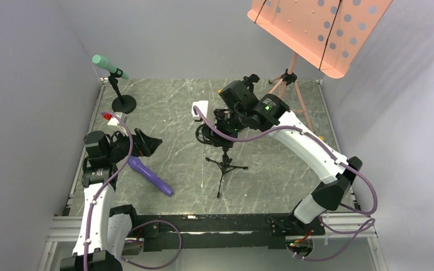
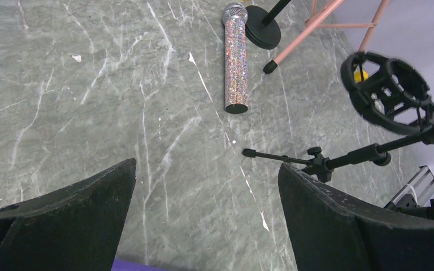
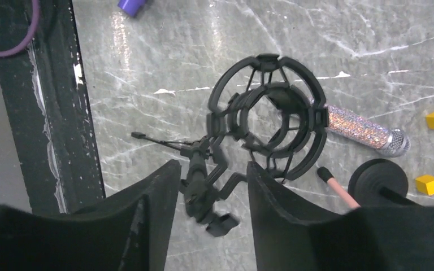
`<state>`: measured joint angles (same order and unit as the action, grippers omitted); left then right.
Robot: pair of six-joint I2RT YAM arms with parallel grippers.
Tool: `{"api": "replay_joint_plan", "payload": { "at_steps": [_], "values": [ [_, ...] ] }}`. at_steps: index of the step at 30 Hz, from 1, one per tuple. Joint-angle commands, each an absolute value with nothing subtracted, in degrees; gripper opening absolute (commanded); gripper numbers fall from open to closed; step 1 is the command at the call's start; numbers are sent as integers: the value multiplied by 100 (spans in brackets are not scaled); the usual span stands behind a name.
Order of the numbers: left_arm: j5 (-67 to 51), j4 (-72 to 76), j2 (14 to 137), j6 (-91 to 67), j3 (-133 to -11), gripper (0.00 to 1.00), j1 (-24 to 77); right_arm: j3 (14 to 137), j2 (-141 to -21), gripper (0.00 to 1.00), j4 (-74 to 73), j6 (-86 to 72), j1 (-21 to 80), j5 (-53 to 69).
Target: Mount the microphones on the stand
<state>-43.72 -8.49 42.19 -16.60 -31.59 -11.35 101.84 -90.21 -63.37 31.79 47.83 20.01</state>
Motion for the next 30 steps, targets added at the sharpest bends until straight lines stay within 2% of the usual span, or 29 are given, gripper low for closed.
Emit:
{"api": "replay_joint_plan", "payload": {
  "at_steps": [1,7,10,16,23,30],
  "values": [
    [-4351,-846,4166,-1552,-3319,99,-1112,10926,-8961,54,-6509,3232,4789,2066],
    [-4283,-787,4122,-1665,-3248,99,-1108,11900,-9048,55,-7228,3422,4585,2909],
    [-4311,-841,4197,-1830,-3228,99,-1113,11793,-8892,56,-7303,3503,4121,3485],
    [-3635,-1840,3675,-2057,-3260,99,-1099,9925,-7649,56,-6182,3186,2576,4511],
    [-2254,-2696,2721,-2764,-3114,99,-1037,7266,-6044,69,-3722,2213,1301,4682],
    [-1205,-3405,2618,-3602,-3037,99,-831,5521,-5669,73,-2366,1736,467,5184]
  ]
}}
